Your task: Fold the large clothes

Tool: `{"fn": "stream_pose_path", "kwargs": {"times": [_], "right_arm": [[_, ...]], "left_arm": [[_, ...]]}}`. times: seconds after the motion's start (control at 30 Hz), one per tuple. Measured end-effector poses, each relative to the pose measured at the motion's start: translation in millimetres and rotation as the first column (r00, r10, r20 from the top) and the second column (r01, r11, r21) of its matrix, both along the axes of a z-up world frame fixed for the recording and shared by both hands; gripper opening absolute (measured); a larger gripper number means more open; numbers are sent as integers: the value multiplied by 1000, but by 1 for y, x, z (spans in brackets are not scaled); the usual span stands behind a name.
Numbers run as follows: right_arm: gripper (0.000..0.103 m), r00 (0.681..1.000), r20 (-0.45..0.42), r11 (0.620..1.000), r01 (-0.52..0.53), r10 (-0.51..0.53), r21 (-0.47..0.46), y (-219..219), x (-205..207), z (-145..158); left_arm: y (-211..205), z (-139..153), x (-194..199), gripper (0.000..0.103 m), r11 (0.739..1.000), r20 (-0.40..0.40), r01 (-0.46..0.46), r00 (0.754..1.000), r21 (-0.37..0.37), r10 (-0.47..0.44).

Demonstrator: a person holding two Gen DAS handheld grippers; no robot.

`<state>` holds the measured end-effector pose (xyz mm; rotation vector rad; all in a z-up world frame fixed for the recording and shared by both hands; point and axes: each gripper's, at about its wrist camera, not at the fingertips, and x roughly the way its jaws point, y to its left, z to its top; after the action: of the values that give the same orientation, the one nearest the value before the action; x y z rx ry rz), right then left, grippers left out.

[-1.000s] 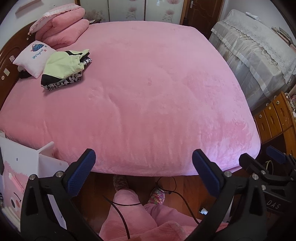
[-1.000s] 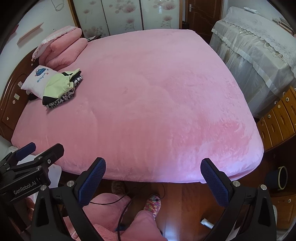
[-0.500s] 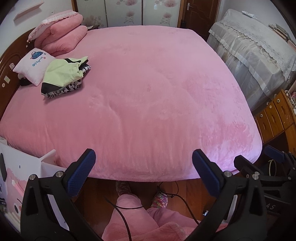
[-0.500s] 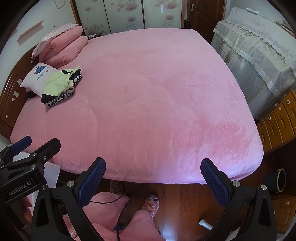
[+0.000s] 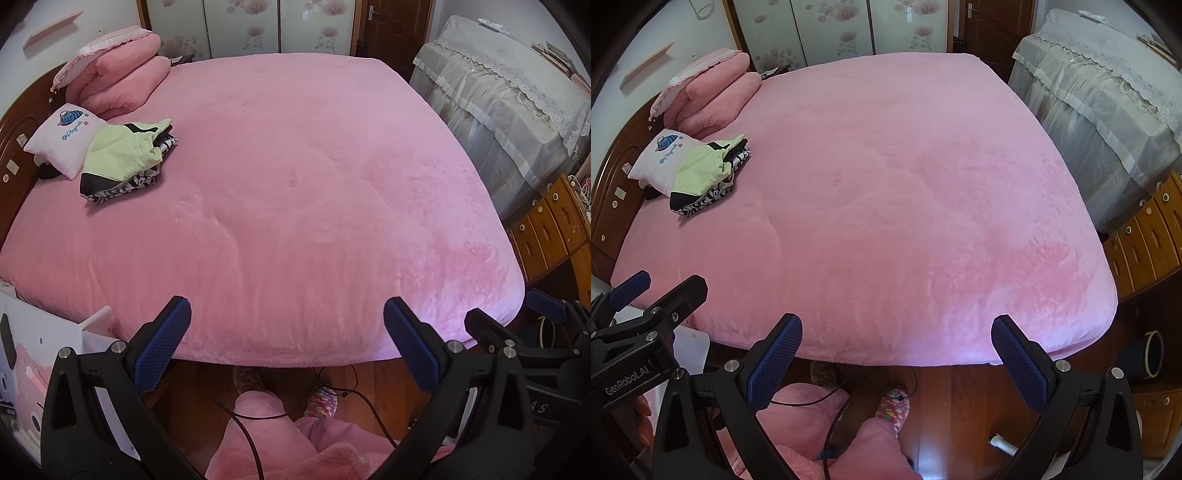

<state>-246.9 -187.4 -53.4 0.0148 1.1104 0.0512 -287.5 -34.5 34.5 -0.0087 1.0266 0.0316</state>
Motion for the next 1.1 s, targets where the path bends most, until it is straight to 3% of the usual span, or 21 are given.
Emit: {"fn": "stream_pose_path", "kwargs": {"times": [1.1], "right_arm": [[103, 1000, -1, 1000, 18, -18, -2, -2, -4, 0]], "left_arm": [[2, 0, 4, 103, 1000, 1, 23, 1000, 2, -23]]}}
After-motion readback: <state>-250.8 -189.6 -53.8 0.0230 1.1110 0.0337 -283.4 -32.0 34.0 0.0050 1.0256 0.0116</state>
